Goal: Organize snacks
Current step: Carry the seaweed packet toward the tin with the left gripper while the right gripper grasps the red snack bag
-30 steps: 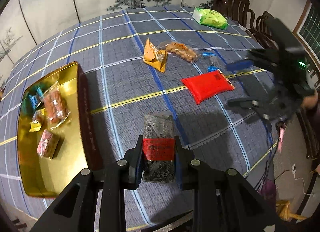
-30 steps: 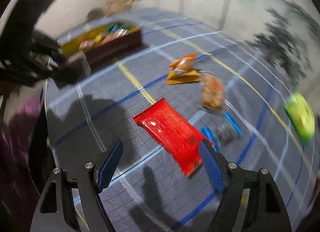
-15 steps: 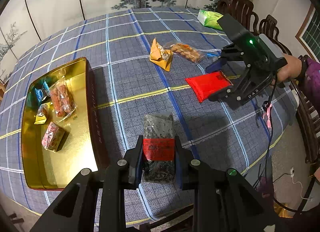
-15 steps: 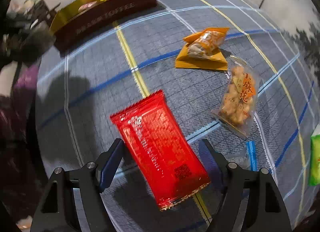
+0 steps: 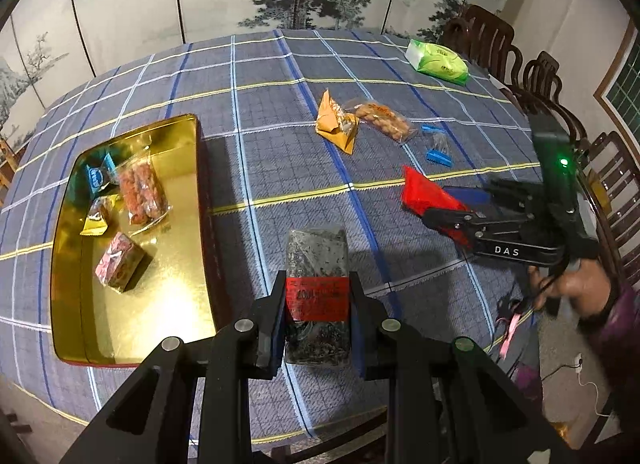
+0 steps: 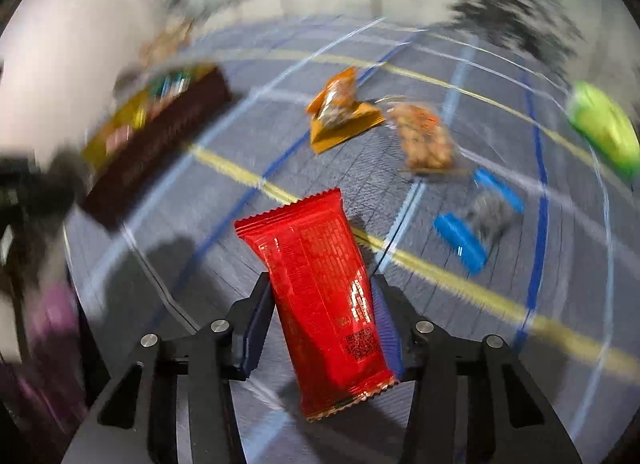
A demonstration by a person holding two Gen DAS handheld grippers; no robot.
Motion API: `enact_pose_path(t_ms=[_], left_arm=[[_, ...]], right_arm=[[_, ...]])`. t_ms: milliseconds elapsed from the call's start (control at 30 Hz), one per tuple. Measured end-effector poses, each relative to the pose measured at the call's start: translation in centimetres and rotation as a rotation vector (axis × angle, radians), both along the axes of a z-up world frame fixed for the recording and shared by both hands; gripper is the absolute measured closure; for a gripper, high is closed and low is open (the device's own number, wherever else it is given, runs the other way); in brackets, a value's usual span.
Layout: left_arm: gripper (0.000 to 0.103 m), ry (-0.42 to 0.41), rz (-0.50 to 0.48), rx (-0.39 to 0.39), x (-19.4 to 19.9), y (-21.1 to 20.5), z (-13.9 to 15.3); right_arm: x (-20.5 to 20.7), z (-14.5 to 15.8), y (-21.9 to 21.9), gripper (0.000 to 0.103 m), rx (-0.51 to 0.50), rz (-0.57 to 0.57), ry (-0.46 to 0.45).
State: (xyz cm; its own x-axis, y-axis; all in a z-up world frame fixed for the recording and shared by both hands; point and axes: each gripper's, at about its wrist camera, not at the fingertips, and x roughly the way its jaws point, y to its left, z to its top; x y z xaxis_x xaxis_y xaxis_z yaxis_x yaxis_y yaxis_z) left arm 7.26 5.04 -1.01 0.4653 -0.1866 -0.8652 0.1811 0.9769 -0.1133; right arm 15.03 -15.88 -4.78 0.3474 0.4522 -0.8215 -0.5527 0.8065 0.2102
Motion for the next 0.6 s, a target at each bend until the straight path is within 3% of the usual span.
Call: enact_pose_path(t_ms=[67,200,467,600], left_arm=[[0.08,-0.004,0.0,0.001,-0.3,0.0,0.0],[0.08,-0.035,0.009,0.021,-0.9,0.3,0.3],[0.08,-0.052,0.035,0.031,-1.5,1.7,0.1],[0.08,-0.056,0.035,0.032,-1.6,1.9,0.2]], right_arm=[[-0.5,-0.3,-0.4,0.055,0.086,-0.088,-0.004],[-0.3,-0.5,0.4,0.057,0.144,-0.186,-0.001],[0.0,-0.4,3.0,0.054,-0.005,-0.145,-0.009],[0.4,-0.4,4.3,0.037,-0.09,-0.073,0.017]])
